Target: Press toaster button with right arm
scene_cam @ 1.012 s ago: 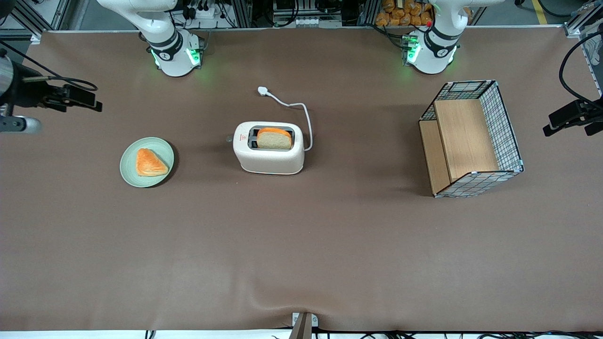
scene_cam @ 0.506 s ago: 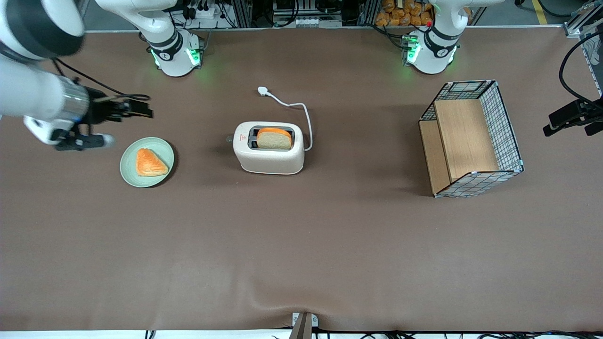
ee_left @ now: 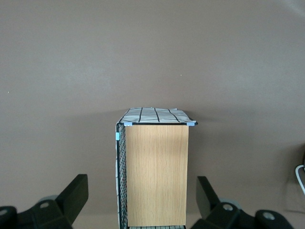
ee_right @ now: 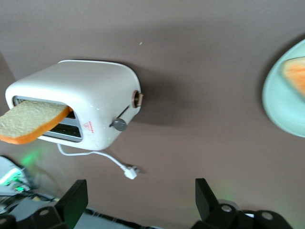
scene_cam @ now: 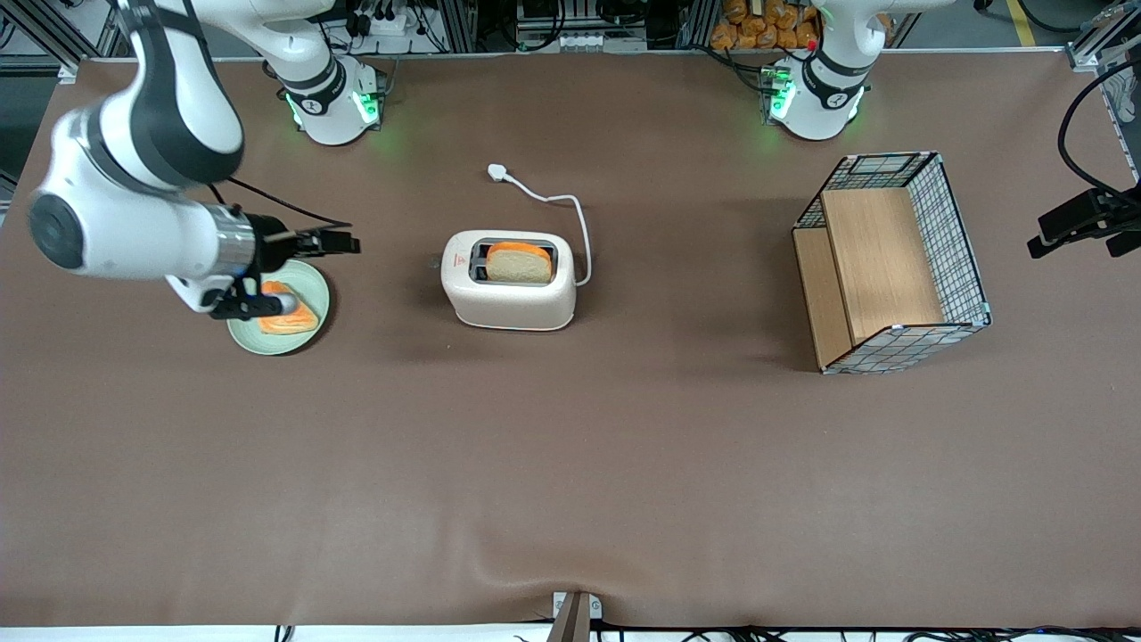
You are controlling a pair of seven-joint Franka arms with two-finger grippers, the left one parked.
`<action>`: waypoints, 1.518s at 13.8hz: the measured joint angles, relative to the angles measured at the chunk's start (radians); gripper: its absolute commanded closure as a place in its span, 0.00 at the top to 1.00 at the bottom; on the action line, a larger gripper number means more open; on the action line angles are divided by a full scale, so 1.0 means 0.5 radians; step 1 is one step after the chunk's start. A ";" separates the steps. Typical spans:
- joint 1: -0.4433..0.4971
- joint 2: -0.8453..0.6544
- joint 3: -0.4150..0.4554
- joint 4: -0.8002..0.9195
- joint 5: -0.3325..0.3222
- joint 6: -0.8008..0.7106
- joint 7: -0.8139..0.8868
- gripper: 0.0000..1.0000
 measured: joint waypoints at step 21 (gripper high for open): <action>0.335 0.356 -0.005 -0.183 0.263 0.384 0.177 0.04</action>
